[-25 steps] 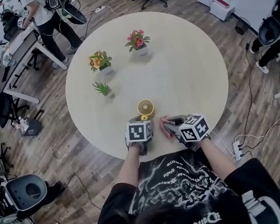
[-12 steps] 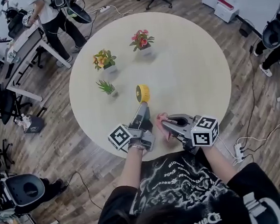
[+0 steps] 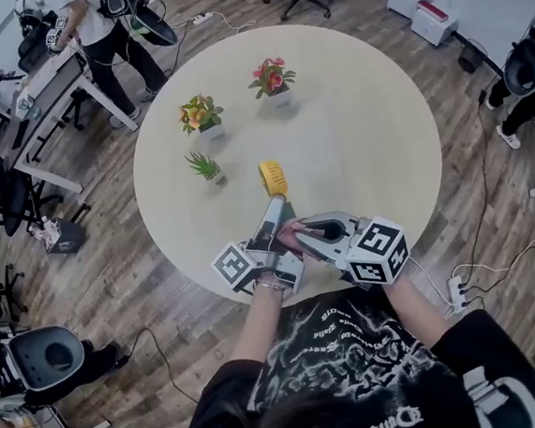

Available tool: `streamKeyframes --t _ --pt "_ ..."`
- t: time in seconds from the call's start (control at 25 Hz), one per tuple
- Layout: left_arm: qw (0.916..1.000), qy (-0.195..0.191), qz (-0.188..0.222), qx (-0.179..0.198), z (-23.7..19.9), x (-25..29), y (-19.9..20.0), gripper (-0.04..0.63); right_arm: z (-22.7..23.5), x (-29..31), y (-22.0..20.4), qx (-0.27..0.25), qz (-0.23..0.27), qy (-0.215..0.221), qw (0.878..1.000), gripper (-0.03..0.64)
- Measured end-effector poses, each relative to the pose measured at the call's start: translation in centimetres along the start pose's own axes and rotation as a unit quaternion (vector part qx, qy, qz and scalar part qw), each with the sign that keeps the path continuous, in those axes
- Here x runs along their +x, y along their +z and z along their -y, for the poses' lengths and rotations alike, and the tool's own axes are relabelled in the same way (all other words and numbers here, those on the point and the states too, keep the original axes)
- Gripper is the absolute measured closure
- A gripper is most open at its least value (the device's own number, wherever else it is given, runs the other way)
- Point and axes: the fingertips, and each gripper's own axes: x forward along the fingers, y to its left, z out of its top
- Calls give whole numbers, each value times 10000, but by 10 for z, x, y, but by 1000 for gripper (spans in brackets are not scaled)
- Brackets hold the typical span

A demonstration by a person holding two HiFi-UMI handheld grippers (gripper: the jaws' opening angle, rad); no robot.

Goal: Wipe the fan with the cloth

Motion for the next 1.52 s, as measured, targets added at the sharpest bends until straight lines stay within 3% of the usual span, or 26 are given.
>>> streamKeyframes --t 0.2,0.44,0.8,0.92,1.0,1.16,1.32,1.52 --pt "9992 -192 143 -321 3 0 -3 397 12 -8 -9 -228 -294 -235 9990 569" --pt "9984 -424 32 -375 13 5 -8 397 21 -16 -2 -146 -60 -513 9986 569" --pt "9945 -872 -75 -572 36 12 -6 397 25 -28 23 201 972 -864 9913 569" --pt "9938 -946 -90 -572 44 13 -6 397 29 -38 37 528 1508 -983 9823 571" --pt "9935 -961 -69 -599 46 13 -7 397 27 -43 51 678 1860 -805 9769 572" --pt "9915 -1104 -166 -674 53 15 -16 397 21 -41 70 702 2125 -462 9735 571" --pt "9903 -1173 -482 -576 61 17 -25 397 30 -43 91 889 2537 -631 9611 571" --pt "9910 -1096 -683 -352 63 21 -27 397 35 -45 108 595 2639 -782 9595 569"
